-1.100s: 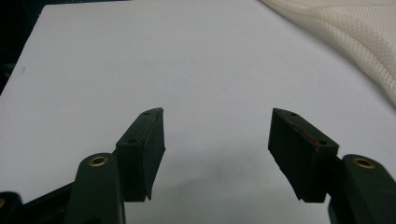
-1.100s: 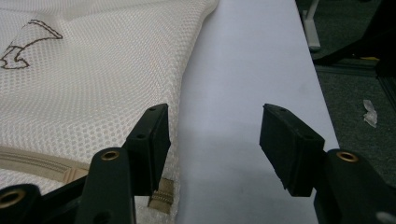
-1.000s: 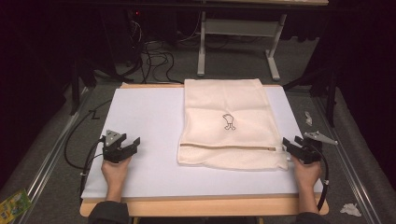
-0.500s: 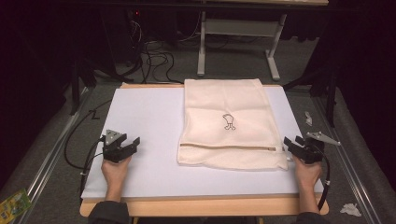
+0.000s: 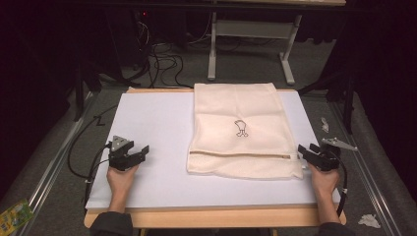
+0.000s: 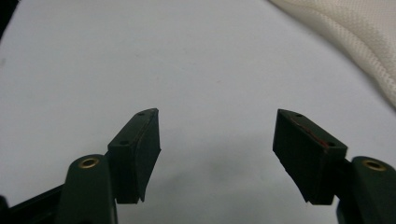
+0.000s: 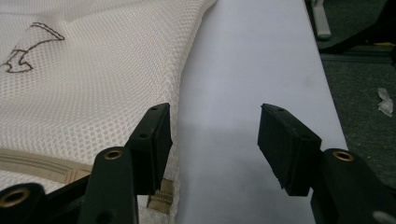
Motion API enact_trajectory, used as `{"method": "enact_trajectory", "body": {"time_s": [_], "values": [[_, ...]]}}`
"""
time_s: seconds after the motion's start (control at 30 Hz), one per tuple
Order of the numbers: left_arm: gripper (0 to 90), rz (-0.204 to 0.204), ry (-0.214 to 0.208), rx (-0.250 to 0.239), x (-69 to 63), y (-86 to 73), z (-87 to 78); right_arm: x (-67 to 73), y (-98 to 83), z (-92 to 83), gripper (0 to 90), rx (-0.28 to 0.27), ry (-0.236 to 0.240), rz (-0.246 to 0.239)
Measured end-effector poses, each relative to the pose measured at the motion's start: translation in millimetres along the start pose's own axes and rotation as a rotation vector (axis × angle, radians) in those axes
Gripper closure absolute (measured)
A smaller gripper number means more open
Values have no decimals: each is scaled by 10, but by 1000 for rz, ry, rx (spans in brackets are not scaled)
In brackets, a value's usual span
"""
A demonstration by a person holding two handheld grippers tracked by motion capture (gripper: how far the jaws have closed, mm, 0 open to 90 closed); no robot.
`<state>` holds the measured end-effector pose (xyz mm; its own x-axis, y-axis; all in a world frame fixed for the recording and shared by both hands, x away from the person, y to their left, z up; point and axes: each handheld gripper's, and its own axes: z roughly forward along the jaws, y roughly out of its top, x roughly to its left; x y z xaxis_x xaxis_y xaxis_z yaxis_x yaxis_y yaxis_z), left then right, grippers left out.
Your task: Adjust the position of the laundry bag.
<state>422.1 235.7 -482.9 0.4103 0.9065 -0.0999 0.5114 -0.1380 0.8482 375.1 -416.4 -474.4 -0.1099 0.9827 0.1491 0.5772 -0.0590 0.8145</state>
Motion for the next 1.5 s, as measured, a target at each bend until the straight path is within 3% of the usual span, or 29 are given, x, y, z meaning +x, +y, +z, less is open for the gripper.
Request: {"method": "enact_trajectory", "body": {"time_s": [0.17,0.4,0.5,0.53,0.6,0.7,0.8,1.03,1.17,1.27,1.37,1.47,1.5], "values": [[322,-26,-29,18,-19,17,-2,3,-4,-56,439,-29,29,5],[307,15,-34,11,-129,64,-31,38,42,-49,416,-8,57,-10],[359,13,-86,54,-192,126,-20,82,48,-74,414,0,60,-34],[362,13,-86,54,-192,126,-20,82,48,-74,414,0,60,-34],[364,19,-91,54,-238,155,-14,109,49,-110,414,17,49,-74],[363,26,-119,63,-329,206,5,109,66,-157,430,28,50,-60],[363,43,-117,79,-416,248,32,102,83,-180,461,46,52,-34],[363,88,-117,92,-652,318,136,158,99,-199,463,47,28,-72],[392,56,-200,87,-777,372,216,184,122,-184,460,56,34,-92],[392,72,-199,102,-826,390,243,185,125,-148,455,73,37,-90],[397,80,-214,124,-910,428,295,159,131,-125,465,79,55,-45],[397,63,-228,125,-927,436,319,166,138,-118,482,84,52,-47],[399,68,-223,127,-940,440,331,182,152,-108,505,89,51,-73]]}}
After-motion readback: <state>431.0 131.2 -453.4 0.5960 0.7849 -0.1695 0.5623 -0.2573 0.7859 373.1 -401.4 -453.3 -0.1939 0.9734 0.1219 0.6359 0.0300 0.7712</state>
